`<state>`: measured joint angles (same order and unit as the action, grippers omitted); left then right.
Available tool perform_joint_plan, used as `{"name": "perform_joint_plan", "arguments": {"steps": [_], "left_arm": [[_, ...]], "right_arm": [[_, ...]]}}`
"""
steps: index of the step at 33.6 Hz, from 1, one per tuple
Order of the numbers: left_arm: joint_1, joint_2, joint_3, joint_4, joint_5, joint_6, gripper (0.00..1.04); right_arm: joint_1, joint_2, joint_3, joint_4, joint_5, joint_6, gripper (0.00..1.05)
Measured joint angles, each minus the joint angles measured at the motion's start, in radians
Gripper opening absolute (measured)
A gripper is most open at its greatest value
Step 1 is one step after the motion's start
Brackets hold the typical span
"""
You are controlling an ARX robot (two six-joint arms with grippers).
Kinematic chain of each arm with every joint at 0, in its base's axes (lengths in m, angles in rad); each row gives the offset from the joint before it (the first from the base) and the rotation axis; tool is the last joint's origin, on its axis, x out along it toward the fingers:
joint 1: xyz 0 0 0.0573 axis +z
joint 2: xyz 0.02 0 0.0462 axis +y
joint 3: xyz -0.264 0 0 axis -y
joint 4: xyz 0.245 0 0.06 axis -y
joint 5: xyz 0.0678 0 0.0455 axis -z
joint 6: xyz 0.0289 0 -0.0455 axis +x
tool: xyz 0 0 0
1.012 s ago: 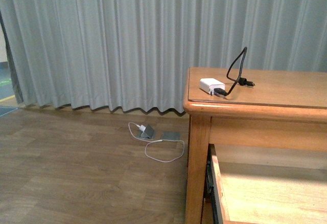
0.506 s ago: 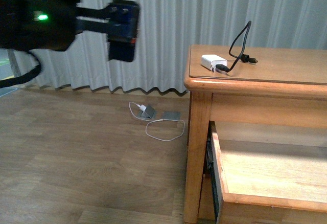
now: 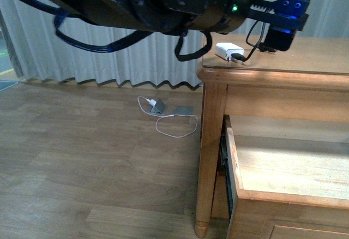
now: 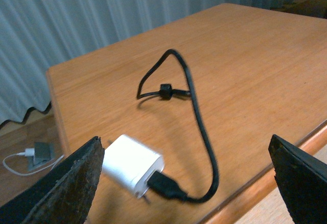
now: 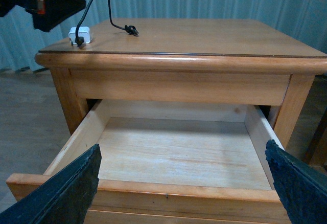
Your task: Put charger into drawer
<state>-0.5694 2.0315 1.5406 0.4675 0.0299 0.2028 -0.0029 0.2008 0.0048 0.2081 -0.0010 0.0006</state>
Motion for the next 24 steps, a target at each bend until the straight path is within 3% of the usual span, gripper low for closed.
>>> {"name": "perform_joint_plan", "arguments": {"steps": [10, 19, 24], "left_arm": [[-0.028, 0.183, 0.226, -0.056, -0.028, -0.001, 0.98], [-0.033, 0.229, 0.267, -0.081, -0.035, -0.002, 0.52], [-0.035, 0.227, 0.261, -0.070, -0.037, -0.006, 0.32]], "right_arm": [[0.000, 0.000, 0.000, 0.000, 0.000, 0.000, 0.96], [0.000, 0.000, 0.000, 0.000, 0.000, 0.000, 0.96], [0.000, 0.000, 0.000, 0.000, 0.000, 0.000, 0.96]]}}
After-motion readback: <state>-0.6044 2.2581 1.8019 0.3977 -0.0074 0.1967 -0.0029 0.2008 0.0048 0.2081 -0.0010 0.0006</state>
